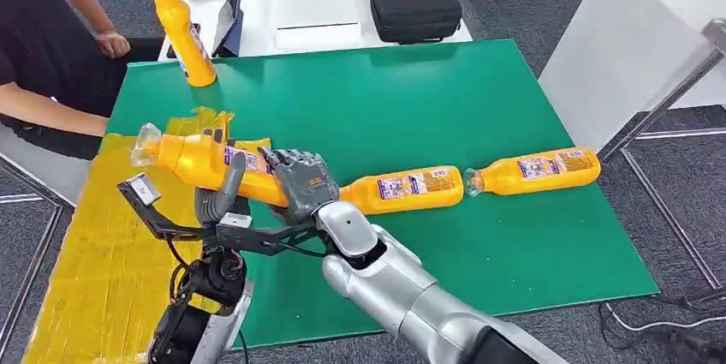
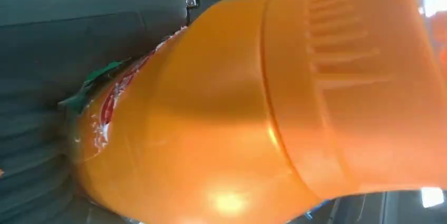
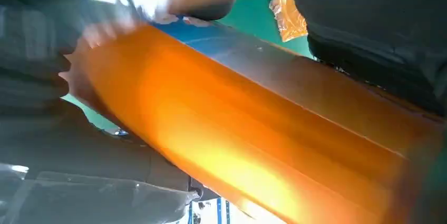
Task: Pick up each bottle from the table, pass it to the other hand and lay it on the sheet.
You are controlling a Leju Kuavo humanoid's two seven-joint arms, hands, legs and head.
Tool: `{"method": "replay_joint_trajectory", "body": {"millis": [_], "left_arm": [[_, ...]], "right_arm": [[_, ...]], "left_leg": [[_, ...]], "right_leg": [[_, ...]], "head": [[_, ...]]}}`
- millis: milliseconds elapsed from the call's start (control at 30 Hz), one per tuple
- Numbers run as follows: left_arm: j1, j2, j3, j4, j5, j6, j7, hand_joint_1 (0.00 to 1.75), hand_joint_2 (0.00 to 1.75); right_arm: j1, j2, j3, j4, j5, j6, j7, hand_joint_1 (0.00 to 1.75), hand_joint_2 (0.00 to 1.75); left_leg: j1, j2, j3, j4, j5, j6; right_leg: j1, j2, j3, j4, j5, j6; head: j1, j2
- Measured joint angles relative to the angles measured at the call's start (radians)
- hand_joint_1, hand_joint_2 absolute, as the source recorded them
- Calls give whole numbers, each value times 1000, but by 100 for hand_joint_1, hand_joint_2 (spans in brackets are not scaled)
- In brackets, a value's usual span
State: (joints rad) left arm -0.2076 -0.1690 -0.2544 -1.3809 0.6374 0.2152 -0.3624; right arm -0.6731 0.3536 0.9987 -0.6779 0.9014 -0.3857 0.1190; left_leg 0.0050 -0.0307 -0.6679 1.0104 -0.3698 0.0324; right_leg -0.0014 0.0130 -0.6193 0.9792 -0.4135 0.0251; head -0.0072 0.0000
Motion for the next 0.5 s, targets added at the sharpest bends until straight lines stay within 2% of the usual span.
{"method": "replay_joint_trajectory", "body": {"millis": [67,100,133,500], "left_arm": [[0,-1,0,0,0,0,0,0,175],[0,-1,0,0,-1,2,0,161,175],[0,-2,0,0,-6,7,-3,175,175],[1,-10,4,-9,-33,51,-20,175,175]], "right_arm": [[0,0,0,0,-1,0,0,175,175],[0,0,1,0,-2,0,0,175,175],[0,0,1,0,-4,0,0,175,175],[-2,0,5,0,-32,13,7,175,175]], "left_leg": [[0,0,0,0,0,0],[0,0,0,0,0,0],[0,0,0,0,0,0],[0,0,0,0,0,0]], "right_leg": [[0,0,0,0,0,0],[0,0,0,0,0,0],[0,0,0,0,0,0],[0,0,0,0,0,0]], "head": [[0,0],[0,0],[0,0],[0,0]]}}
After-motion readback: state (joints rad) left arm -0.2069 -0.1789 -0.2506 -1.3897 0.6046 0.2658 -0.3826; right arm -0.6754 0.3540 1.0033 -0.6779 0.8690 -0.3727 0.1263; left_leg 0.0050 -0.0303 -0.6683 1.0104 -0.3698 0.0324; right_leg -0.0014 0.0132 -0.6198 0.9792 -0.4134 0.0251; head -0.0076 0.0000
